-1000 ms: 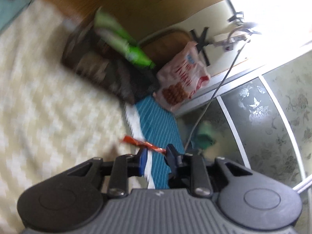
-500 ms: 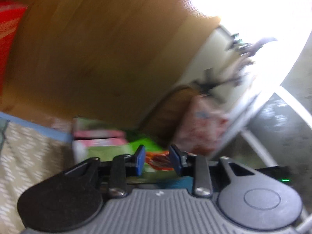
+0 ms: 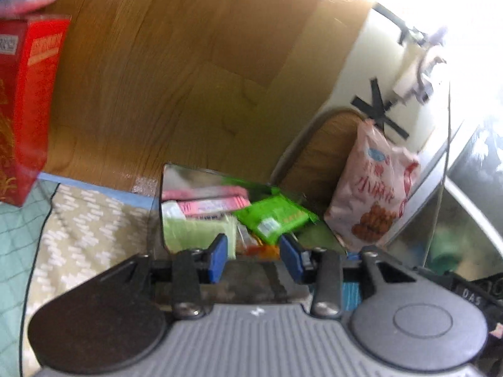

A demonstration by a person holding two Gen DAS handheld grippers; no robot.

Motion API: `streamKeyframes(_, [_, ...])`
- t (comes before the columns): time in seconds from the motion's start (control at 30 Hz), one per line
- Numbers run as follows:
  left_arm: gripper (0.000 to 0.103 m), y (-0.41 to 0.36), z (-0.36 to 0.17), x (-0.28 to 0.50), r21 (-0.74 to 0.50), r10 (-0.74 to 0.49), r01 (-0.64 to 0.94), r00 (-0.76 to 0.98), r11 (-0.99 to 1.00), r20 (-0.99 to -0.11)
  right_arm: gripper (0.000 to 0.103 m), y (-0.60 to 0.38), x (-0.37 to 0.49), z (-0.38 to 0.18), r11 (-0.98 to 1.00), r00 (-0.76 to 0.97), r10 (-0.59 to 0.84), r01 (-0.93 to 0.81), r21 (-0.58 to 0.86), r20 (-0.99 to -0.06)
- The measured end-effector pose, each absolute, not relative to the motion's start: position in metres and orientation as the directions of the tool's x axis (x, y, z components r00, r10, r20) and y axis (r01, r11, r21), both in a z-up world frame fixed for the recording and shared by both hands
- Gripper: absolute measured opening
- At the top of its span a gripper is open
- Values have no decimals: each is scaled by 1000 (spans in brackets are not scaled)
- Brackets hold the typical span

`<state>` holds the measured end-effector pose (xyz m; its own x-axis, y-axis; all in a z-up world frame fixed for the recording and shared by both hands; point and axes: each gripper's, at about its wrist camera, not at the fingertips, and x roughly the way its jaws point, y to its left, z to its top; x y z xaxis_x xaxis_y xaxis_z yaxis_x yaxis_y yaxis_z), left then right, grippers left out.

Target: Organize snacks

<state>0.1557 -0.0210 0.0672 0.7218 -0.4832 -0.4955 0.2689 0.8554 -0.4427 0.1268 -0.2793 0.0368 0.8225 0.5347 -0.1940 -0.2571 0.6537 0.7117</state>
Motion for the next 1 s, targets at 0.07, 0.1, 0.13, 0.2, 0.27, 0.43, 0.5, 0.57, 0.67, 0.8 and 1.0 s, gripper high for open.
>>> streamKeyframes(0.07, [42,-31,69,138,-391,-449,267,730,881,-515,39,-278,105,33,710,851,471,-209,672,-234])
streamKeyframes(0.1, [42,-36,67,127,-361,-435,271,733,892,-524,39,-277,96,31,743,860,440,-185,644,-260])
streamKeyframes(0.13, [44,-42,66,116,-332,-417,271,736,904,-534,39,-278,88,28,768,862,418,-168,618,-285])
streamKeyframes(0.2, [46,-50,59,97,-281,-376,257,733,925,-567,40,-273,74,20,814,858,387,-145,563,-339])
streamKeyframes(0.27, [46,-55,50,82,-243,-342,242,719,939,-605,40,-271,64,12,844,849,368,-133,520,-379])
streamKeyframes(0.43, [46,-62,26,50,-147,-242,194,715,970,-656,40,-265,52,-6,849,816,387,-133,512,-430])
streamKeyframes(0.5, [46,-63,16,43,-137,-219,171,704,976,-675,40,-261,47,-6,857,821,386,-150,493,-421])
streamKeyframes(0.57, [46,-62,6,37,-119,-188,147,704,982,-685,40,-258,42,-5,870,835,380,-175,462,-399])
streamKeyframes(0.67, [51,-66,0,27,-37,-116,122,746,992,-656,41,-255,39,-4,878,841,384,-203,434,-382])
streamKeyframes(0.8, [52,-68,-5,21,-9,-81,97,776,995,-626,41,-252,39,-2,894,852,367,-211,396,-374])
streamKeyframes(1.0, [53,-64,-5,19,-21,-68,69,790,997,-609,42,-248,35,-1,905,860,358,-225,360,-363])
